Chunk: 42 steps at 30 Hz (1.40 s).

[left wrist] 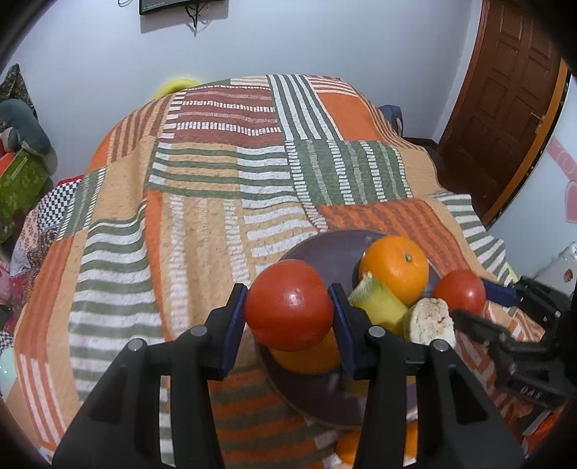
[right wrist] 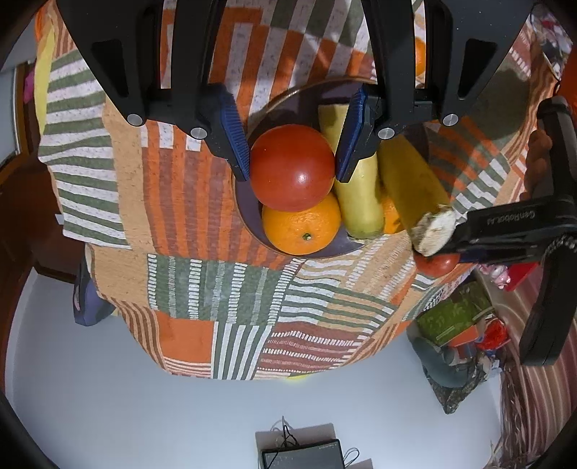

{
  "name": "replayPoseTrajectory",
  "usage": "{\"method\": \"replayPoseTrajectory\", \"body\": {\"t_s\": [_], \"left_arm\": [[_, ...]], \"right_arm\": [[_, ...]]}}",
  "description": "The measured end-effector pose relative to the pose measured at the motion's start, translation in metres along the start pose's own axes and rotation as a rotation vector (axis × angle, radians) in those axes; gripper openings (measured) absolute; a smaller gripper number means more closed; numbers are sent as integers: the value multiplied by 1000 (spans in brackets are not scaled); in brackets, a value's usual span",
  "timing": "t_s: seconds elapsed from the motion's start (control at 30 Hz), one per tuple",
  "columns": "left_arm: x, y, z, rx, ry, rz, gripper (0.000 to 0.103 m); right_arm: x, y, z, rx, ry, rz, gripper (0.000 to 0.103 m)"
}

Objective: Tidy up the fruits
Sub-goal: 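Carry both tomatoes over the plate and lower them onto it with both grippers, then open both grippers and lift them away from the tomatoes on the plate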

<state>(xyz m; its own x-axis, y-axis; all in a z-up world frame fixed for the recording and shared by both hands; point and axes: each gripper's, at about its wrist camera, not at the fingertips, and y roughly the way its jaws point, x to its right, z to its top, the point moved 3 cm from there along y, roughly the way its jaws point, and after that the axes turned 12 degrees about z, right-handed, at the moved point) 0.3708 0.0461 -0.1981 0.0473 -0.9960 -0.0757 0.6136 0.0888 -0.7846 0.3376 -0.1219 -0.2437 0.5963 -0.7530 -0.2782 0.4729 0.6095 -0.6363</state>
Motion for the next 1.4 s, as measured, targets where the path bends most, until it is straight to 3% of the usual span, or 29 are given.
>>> {"method": "replayPoseTrajectory", "body": {"t_s": [0.57,0.9,1.13,1.4], "left_arm": [[21,34,13,-33,19,-27,46],[18,33,14,-32,9,-29,54],[8,11,8,-9,5,5,54],[-3,-44,-9,41,1,26,54]], "right_arm": [[9,12,-4,-34,9,26,45],[4,13,-3,-32,-8,36,46],[-1,6,-4,-32,-17,24,46],[-17,-21,-7,-5,-30,2,46]]}}
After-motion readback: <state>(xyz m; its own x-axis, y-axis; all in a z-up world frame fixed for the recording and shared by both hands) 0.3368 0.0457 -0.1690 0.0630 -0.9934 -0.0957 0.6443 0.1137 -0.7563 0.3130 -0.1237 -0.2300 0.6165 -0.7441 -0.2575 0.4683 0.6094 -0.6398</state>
